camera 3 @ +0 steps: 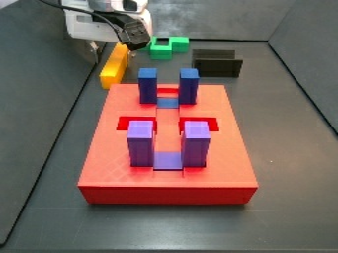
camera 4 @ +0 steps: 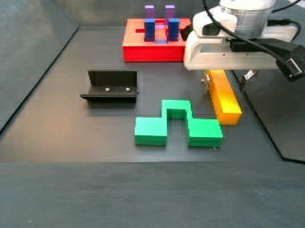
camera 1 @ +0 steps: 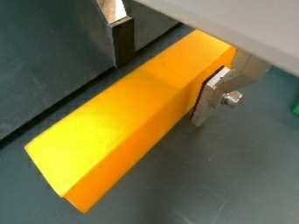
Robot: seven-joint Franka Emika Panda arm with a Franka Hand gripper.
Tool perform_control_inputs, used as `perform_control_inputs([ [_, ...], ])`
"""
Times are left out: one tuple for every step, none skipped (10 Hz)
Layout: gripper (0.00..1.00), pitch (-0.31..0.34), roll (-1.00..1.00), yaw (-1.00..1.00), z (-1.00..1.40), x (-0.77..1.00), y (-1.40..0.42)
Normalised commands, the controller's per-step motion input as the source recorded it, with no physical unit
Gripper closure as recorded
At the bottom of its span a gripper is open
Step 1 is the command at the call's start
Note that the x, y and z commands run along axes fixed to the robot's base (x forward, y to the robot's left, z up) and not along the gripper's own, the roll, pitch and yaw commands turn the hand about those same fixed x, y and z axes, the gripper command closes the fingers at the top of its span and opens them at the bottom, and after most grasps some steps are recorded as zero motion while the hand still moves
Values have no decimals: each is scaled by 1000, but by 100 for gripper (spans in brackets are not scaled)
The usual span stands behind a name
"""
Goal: Pick up the yellow object. Move up. Move to above the board. Insert the yellow object.
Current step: Pick up the yellow object.
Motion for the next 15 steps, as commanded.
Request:
perform_control_inputs([
  [0, 0, 0, 0, -23, 0, 0],
  [0, 0, 10, 0, 0, 0, 0],
  [0, 0, 0, 0, 0, 0, 0],
  [100, 0, 0, 0, 0, 0, 0],
  [100, 0, 0, 0, 0, 0, 0],
  [100, 0, 0, 0, 0, 0, 0],
  [100, 0, 0, 0, 0, 0, 0],
  [100, 0, 0, 0, 0, 0, 0],
  [100, 0, 0, 0, 0, 0, 0],
  [100, 0, 0, 0, 0, 0, 0],
  [100, 0, 0, 0, 0, 0, 0],
  [100, 0, 0, 0, 0, 0, 0],
  [100, 0, 0, 0, 0, 0, 0],
  [100, 0, 0, 0, 0, 0, 0],
  [100, 0, 0, 0, 0, 0, 0],
])
